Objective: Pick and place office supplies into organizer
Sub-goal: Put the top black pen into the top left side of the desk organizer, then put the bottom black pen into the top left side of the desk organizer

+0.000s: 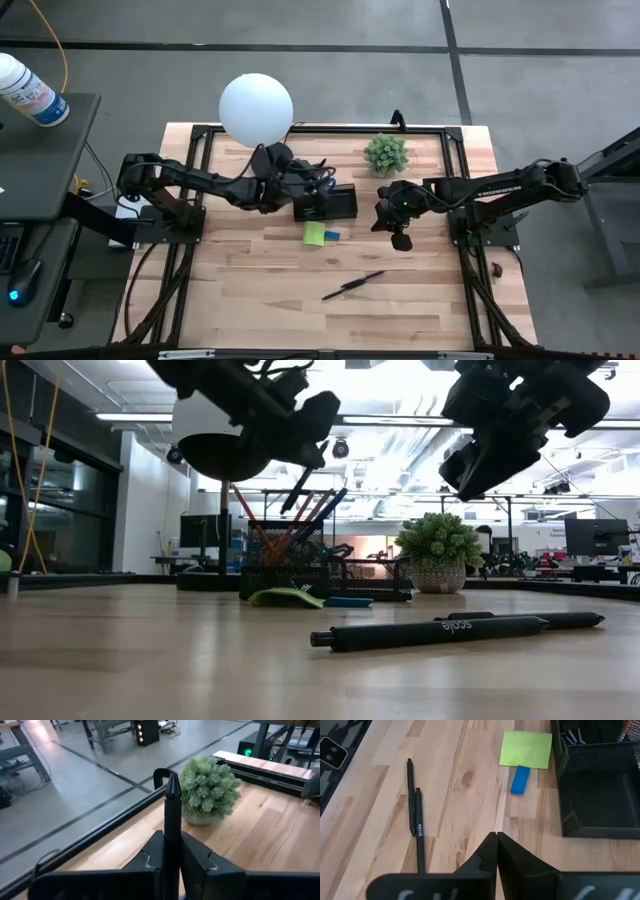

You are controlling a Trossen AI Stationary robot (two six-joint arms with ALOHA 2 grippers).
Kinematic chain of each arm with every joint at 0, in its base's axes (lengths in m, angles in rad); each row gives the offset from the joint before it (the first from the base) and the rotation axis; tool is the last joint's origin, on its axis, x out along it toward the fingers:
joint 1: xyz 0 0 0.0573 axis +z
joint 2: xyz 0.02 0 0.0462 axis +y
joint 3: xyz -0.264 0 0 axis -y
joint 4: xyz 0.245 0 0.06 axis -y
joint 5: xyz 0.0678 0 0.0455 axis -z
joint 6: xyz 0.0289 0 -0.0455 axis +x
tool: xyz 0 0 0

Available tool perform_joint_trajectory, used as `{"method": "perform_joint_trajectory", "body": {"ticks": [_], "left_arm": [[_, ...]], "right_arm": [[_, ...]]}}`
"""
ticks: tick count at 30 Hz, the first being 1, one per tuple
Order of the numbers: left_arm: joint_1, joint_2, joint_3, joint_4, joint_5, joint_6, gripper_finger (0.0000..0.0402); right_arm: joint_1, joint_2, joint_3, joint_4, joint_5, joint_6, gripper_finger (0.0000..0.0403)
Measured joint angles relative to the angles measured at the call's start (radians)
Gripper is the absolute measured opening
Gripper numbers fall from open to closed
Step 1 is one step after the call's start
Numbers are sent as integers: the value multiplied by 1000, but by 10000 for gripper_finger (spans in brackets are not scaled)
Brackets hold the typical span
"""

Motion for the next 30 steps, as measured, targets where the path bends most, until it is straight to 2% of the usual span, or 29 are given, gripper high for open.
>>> {"method": "perform_joint_trajectory", "body": {"ticks": [9, 17, 30], "left_arm": [[0, 0, -32, 20, 0, -13, 28], [1, 0, -32, -61, -23, -8, 58], [-11, -3, -32, -49, 1, -18, 90]], "right_arm": [[0, 0, 0, 2, 0, 26, 0], [0, 0, 0, 12, 3, 48, 0], [0, -7, 0, 13, 4, 88, 0]]}}
